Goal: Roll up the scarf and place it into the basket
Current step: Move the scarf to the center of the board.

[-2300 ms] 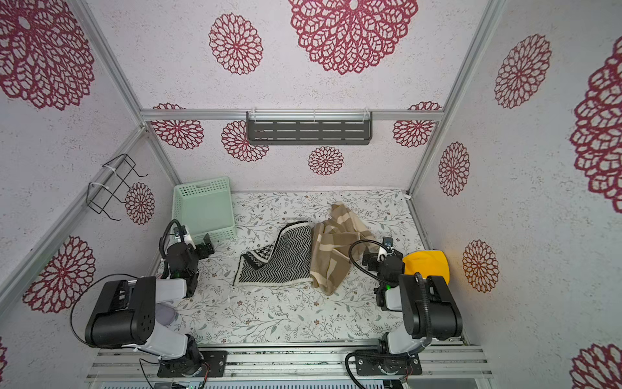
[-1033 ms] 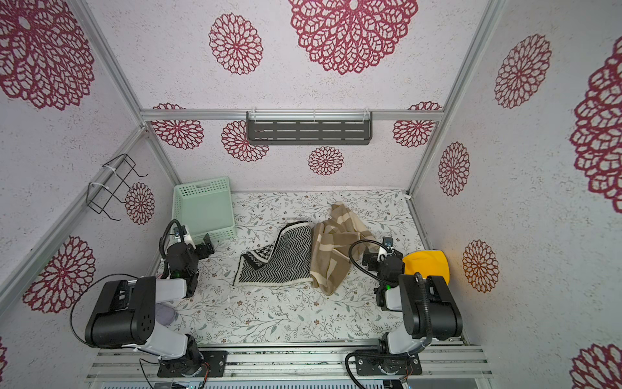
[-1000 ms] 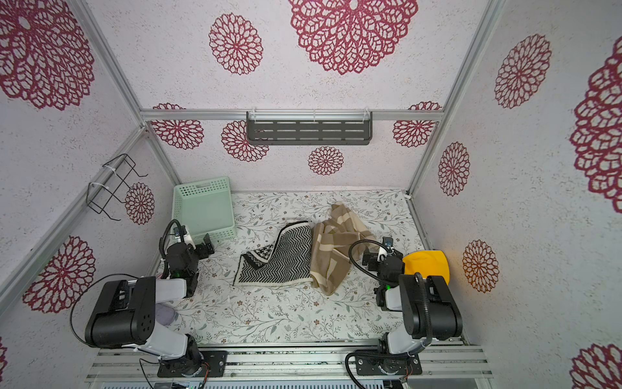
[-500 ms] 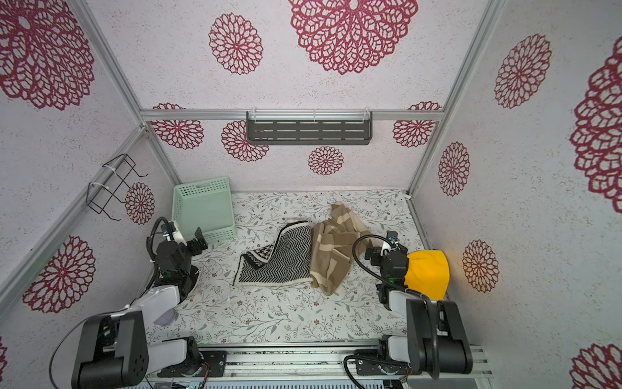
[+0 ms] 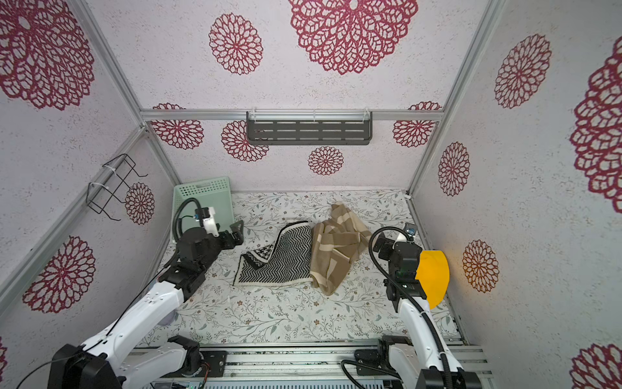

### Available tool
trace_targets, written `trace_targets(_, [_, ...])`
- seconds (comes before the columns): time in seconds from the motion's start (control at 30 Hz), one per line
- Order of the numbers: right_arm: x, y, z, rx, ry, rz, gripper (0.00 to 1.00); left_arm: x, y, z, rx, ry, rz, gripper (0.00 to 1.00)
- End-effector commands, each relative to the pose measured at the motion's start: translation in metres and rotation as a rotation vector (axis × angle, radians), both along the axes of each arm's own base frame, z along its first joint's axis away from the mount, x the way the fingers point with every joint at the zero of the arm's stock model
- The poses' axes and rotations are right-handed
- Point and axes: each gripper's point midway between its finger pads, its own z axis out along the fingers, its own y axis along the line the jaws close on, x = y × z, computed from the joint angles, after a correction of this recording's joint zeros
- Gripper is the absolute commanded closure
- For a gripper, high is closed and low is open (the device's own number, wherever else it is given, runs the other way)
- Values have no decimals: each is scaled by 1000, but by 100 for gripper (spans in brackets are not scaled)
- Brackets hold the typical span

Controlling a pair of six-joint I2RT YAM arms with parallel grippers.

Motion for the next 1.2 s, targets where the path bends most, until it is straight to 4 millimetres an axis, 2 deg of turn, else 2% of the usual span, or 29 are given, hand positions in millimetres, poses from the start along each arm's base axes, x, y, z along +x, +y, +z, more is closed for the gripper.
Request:
trace_targets(0.0, [-5,4,-21,99,139,-30,1,6,-32,-41,44,156,-8,3])
trace_targets(0.23, [7,15,-41,199,277,-26,1,42,-108,-119,151,430,-181,3])
trace_targets(0.43, [11,41,-66,305,355,49,1,46,-161,-156,128,536,-372,2])
trace_targets(0.47, [10,45,-72,320,375,57,1,46,-167,-160,124,549,-388,3])
trace_targets(0.5, [9,51,-78,336,395,68,1,44,-172,-177,132,584,-402,3])
trace_targets(0.57, [7,62,-90,360,434,86,1,41,-177,-191,131,619,-415,3])
trace_targets(0.77, [5,113,-113,474,510,208,2,39,-175,-208,144,660,-389,0])
trace_targets(0.8, [4,119,-116,492,522,217,3,40,-175,-208,147,658,-388,3])
trace_targets(0.87, [1,132,-123,517,547,236,3,42,-174,-209,150,655,-377,17])
trace_targets(0.9, [-1,137,-127,525,560,243,4,43,-174,-209,150,655,-372,37])
trace_targets(0.93, [-3,143,-131,531,567,252,5,45,-174,-209,149,651,-364,45])
trace_targets(1.0, [-7,153,-139,546,587,264,8,47,-173,-210,149,646,-351,47])
trace_targets(1.1, [-12,174,-151,589,616,302,12,53,-168,-209,162,633,-317,68])
trace_targets(1.17, [-13,186,-156,604,632,323,22,59,-166,-206,176,620,-294,77])
